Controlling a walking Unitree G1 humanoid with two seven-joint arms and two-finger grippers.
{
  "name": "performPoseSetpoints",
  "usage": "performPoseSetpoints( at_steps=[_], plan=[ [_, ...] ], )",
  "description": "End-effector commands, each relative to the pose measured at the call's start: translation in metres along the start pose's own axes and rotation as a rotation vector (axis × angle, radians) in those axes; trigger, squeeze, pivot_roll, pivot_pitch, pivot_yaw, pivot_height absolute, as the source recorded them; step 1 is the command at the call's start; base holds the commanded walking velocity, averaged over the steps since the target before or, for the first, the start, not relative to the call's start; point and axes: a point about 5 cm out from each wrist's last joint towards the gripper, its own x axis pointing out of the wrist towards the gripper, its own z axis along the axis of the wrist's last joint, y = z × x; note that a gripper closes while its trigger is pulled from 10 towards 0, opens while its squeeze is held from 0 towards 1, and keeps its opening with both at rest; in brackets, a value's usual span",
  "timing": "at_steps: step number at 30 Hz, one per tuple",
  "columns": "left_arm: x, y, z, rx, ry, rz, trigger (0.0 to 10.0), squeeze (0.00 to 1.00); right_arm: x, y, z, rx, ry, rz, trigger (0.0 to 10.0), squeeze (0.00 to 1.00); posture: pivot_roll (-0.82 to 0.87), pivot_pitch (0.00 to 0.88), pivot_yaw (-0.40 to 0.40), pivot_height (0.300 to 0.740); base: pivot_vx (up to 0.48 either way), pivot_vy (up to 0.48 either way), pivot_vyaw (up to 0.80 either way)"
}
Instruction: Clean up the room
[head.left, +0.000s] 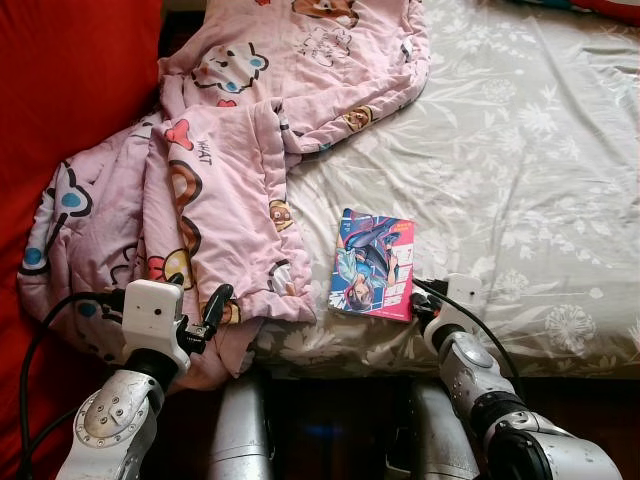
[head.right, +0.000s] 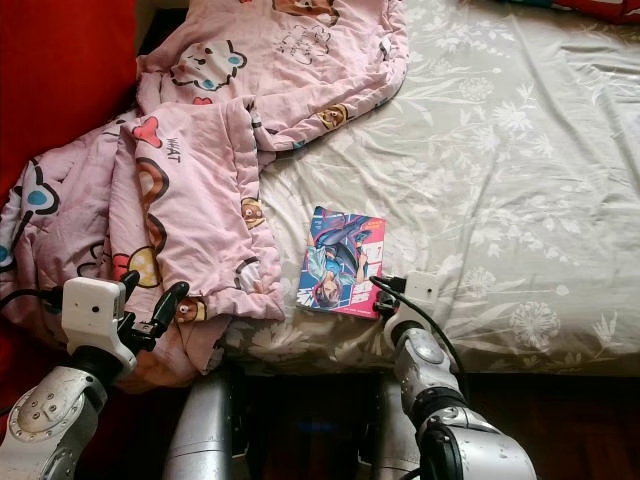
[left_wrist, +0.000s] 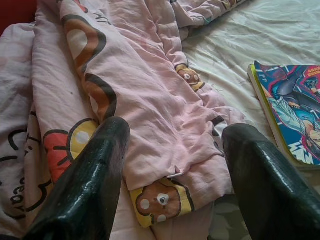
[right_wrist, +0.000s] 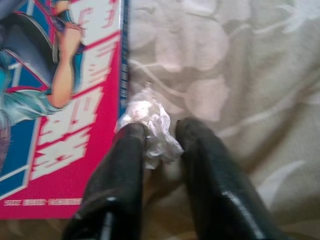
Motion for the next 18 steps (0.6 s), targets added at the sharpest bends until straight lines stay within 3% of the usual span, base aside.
performPoseSetpoints(
  at_steps=[1,18],
  plan=[
    [-0.0048,0.0004,-0.0033,-0.001,0.024,-0.003,10.0,0.00,-0.0044,-0.0067,-0.0157,0.025,0.050,-0.029,0.0,0.00,0.25,0.316,0.006,0.595,0.000,0.000,0.00],
    [-0.0057,0.0015,-0.0034,0.027,0.036,-0.011,10.0,0.00,-0.0049,0.0010,-0.0197,0.056,0.047,0.022,0.0,0.00,0.26,0.310,0.020,0.595,0.000,0.000,0.00]
  ],
)
